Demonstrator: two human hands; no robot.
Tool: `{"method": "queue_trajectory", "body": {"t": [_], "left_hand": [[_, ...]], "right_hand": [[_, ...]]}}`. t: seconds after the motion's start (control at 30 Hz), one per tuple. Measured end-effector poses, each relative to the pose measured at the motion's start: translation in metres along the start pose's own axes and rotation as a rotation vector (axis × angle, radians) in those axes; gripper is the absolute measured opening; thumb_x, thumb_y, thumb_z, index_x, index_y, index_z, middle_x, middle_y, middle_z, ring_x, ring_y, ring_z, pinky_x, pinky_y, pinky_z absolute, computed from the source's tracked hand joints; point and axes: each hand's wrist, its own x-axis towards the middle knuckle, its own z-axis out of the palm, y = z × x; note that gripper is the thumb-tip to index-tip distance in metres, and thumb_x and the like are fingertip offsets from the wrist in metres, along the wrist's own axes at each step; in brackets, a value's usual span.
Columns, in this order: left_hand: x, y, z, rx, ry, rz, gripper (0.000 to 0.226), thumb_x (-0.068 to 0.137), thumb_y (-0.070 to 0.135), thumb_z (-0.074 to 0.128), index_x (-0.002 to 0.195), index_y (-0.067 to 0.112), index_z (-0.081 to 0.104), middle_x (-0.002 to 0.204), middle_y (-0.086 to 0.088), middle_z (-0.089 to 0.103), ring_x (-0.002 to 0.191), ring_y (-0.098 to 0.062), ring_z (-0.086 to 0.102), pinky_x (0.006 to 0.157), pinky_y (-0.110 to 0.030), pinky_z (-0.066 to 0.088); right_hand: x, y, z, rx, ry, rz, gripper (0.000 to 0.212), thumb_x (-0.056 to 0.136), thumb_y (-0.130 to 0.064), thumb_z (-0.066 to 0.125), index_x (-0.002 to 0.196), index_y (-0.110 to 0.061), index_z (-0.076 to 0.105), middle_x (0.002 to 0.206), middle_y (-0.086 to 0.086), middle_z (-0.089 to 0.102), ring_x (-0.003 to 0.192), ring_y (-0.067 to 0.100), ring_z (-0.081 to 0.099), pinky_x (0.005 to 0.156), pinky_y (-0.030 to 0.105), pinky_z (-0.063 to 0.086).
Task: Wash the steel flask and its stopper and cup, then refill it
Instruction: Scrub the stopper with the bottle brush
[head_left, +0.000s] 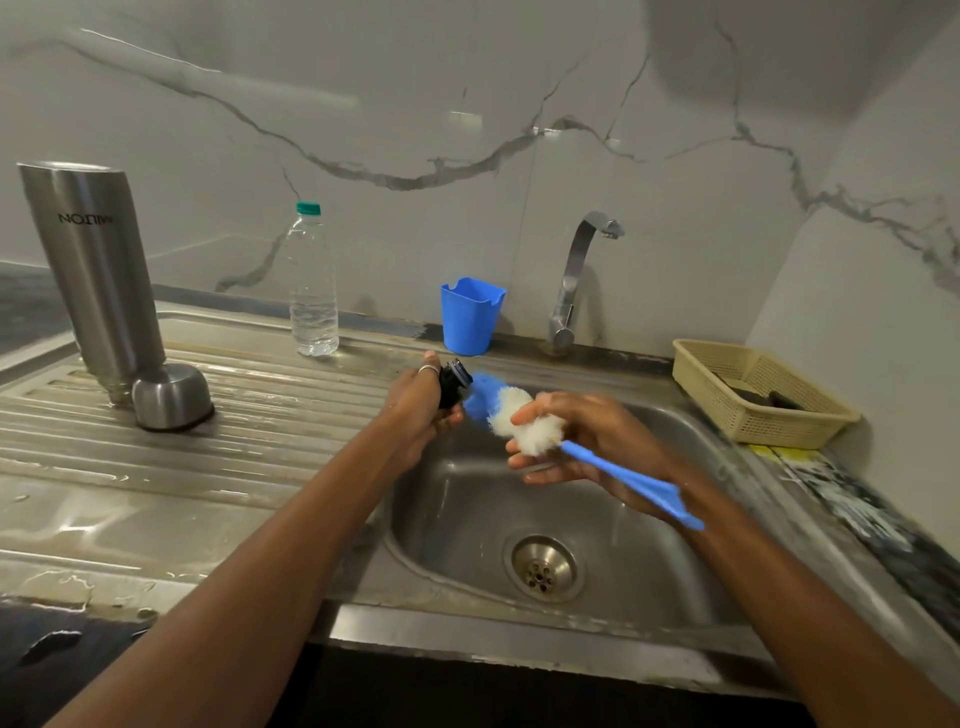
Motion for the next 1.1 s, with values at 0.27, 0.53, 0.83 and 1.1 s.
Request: {"method": "queue_trajectory", "body": {"t": [0.27, 0.53, 0.83, 1.1], "left_hand": [[0.002, 0.001, -0.001, -0.016, 0.009, -0.001, 0.032, 0.109, 0.041, 0.041, 0.094, 0.018, 0.057, 0.092, -0.01, 0.062, 0.078, -0.018, 0.059, 0.066, -0.029, 0.056], [0.004, 0.005, -0.001, -0.041, 0.025, -0.057, 0.037, 0.11, 0.042, 0.037, 0.093, 0.016, 0.058, 0.086, -0.009, 0.062, 0.067, -0.016, 0.056, 0.061, -0.027, 0.051], [0.004, 0.007, 0.001, -0.092, 0.019, -0.093, 0.037, 0.111, 0.038, 0.034, 0.094, 0.013, 0.056, 0.08, -0.008, 0.058, 0.059, -0.013, 0.047, 0.052, -0.024, 0.039], [0.004, 0.004, 0.002, -0.102, 0.023, -0.068, 0.036, 0.111, 0.035, 0.033, 0.091, 0.014, 0.054, 0.08, -0.009, 0.056, 0.06, -0.014, 0.045, 0.052, -0.024, 0.036]], "right_hand": [[0.001, 0.006, -0.015, -0.341, 0.167, 0.123, 0.039, 0.096, 0.003, 0.058, 0.122, -0.026, 0.053, 0.114, 0.012, 0.07, 0.09, 0.025, 0.076, 0.059, 0.031, 0.06], [0.006, 0.01, -0.011, -0.409, 0.419, -0.081, 0.041, 0.092, -0.015, 0.065, 0.127, -0.035, 0.056, 0.104, 0.004, 0.071, 0.075, 0.01, 0.069, 0.06, 0.024, 0.055], [0.01, 0.019, 0.003, -0.568, 0.469, -0.271, 0.033, 0.097, -0.027, 0.068, 0.127, -0.039, 0.061, 0.097, -0.033, 0.055, 0.067, -0.003, 0.069, 0.05, 0.016, 0.05], [0.015, 0.022, 0.003, -0.662, 0.487, -0.28, 0.035, 0.097, -0.031, 0.067, 0.132, -0.034, 0.063, 0.115, -0.024, 0.054, 0.107, 0.014, 0.068, 0.087, 0.039, 0.06]]}}
